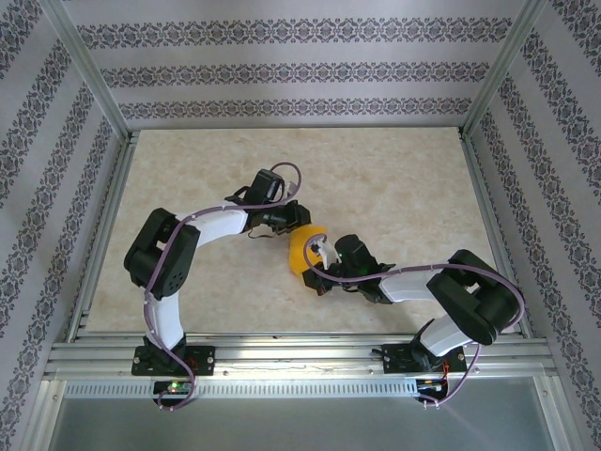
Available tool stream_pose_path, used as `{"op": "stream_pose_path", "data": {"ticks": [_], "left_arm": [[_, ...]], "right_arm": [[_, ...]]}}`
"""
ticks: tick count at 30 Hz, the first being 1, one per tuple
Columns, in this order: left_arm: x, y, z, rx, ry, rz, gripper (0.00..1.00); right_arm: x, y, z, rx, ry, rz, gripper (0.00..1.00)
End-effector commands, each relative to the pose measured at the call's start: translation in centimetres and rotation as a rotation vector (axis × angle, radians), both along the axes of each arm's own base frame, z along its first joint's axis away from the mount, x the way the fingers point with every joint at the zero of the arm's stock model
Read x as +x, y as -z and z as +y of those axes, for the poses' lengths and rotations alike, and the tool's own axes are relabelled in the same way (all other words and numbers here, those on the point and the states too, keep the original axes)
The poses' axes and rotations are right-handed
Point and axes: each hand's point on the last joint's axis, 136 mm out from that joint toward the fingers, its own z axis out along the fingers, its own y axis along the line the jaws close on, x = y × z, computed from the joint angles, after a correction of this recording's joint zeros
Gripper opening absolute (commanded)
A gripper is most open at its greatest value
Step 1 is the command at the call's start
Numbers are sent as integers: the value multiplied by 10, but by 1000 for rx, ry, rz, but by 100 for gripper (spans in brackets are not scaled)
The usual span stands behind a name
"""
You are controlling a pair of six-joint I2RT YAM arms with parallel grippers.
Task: Fold a paper plane with a square sheet of paper (pick it up from the middle)
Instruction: Third fold the triangle at the center of the table.
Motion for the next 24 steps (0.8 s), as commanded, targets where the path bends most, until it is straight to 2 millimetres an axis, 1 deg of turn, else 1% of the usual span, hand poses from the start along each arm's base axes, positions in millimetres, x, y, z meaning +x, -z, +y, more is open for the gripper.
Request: {"op": "stream_pose_path", "data": {"ticks": [1, 3, 6, 9, 15, 19, 24], "left_arm": [[-4, 4, -8, -24, 48, 47, 18], [-5, 13, -9, -16, 55, 63, 17], [-7, 31, -9, 4, 63, 98, 17], [-13, 45, -10, 29, 83, 127, 17], [-25, 70, 0, 110, 96, 174, 16], [-30, 80, 6, 144, 100, 193, 15], [-34, 84, 8, 163, 107, 200, 15]], "right_arm": [[5, -7, 3, 40, 1, 2, 0], [7, -6, 2, 40, 9, 7, 0], [9, -6, 0, 43, 19, 11, 0], [10, -6, -1, 44, 27, 22, 0], [13, -1, -5, 44, 48, 57, 0], [18, 1, -9, 49, 74, 83, 0], [25, 1, -15, 48, 115, 114, 0]]}}
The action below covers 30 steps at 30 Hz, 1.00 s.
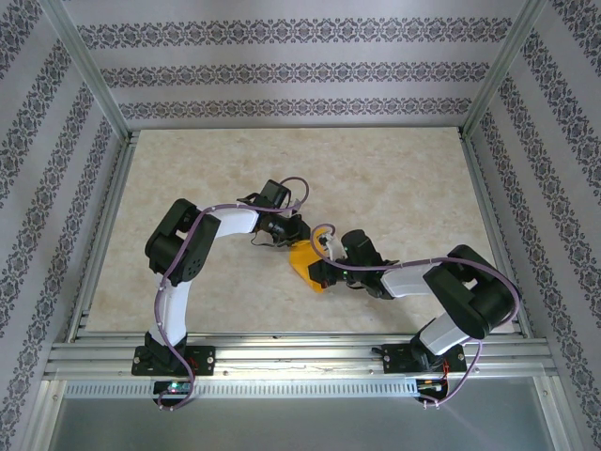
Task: Fold a paper plane with a square sheet of paper (pick it up from the middle)
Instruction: Third fold the triangle at the center of the table.
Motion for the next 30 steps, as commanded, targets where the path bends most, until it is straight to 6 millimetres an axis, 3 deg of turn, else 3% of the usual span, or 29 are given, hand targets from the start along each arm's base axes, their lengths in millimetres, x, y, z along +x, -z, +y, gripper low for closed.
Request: {"op": "stream_pose_path", "data": {"ticks": [1, 19, 30], "left_arm": [[-16, 20, 9, 82, 21, 58, 15], [-12, 10, 7, 59, -2, 34, 14], [-11, 8, 6, 52, -10, 29, 14]], "right_arm": [[7, -5, 0, 21, 21, 23, 0], [29, 15, -24, -101, 175, 57, 0], [32, 18, -26, -125, 177, 62, 0]]}}
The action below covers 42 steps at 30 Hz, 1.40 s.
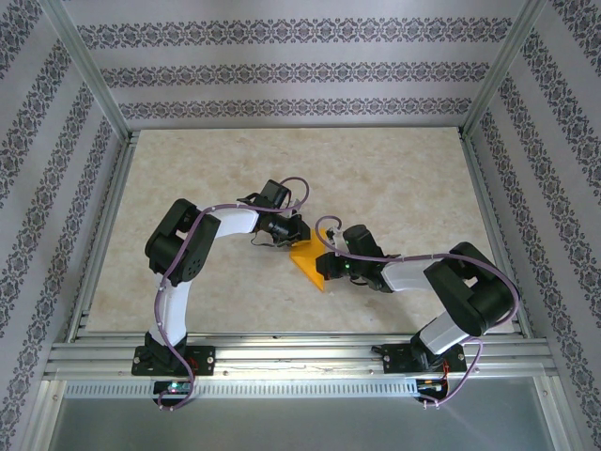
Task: Fold a paper plane with a square sheet of paper (pick it up from the middle)
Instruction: Third fold the triangle at the center of the table.
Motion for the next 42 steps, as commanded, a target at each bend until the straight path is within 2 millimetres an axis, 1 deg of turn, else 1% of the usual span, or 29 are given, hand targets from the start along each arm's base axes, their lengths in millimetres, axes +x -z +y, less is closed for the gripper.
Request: {"op": "stream_pose_path", "data": {"ticks": [1, 12, 20, 35, 42], "left_arm": [[-11, 7, 6, 48, -8, 30, 14], [-11, 6, 6, 48, -10, 27, 14], [-10, 5, 5, 45, -10, 27, 14], [-10, 6, 5, 42, -13, 27, 14], [-10, 5, 4, 36, -15, 26, 13]], "right_arm": [[8, 1, 0, -17, 14, -3, 0], [3, 7, -6, -44, 15, 14, 0], [6, 5, -6, -56, 16, 6, 0], [3, -1, -9, -86, 0, 3, 0], [3, 1, -9, -92, -7, 9, 0]]}}
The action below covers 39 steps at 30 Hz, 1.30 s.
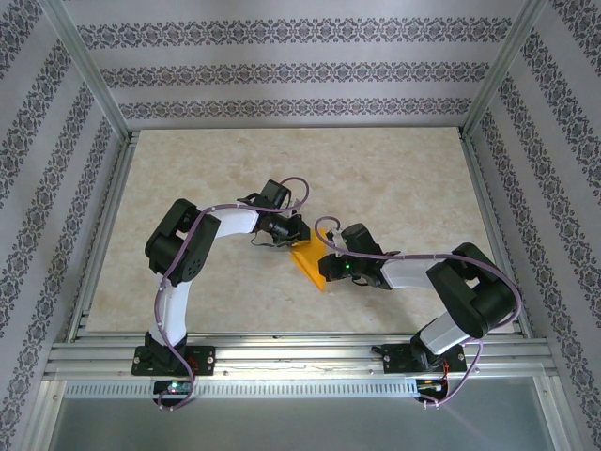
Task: Fold a paper plane with a square sheet of paper (pick it up from the middle)
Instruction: Third fold the triangle at the center of the table.
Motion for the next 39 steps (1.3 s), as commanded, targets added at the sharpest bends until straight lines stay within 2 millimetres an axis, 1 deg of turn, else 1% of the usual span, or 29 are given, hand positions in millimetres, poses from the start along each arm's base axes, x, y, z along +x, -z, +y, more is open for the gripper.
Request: {"op": "stream_pose_path", "data": {"ticks": [1, 10, 18, 28, 39], "left_arm": [[-10, 5, 4, 33, -13, 26, 13], [-9, 6, 3, 26, -17, 28, 13], [-10, 6, 2, 26, -14, 29, 13], [-11, 7, 3, 25, -16, 32, 13], [-9, 5, 2, 20, -15, 27, 13]], "right_arm": [[8, -6, 1, -6, 1, -26, 0], [10, -9, 3, 1, -4, -34, 0], [9, -6, 3, -4, -8, -21, 0], [11, -9, 6, 6, -13, -25, 0], [7, -1, 4, -11, -16, 1, 0]]}}
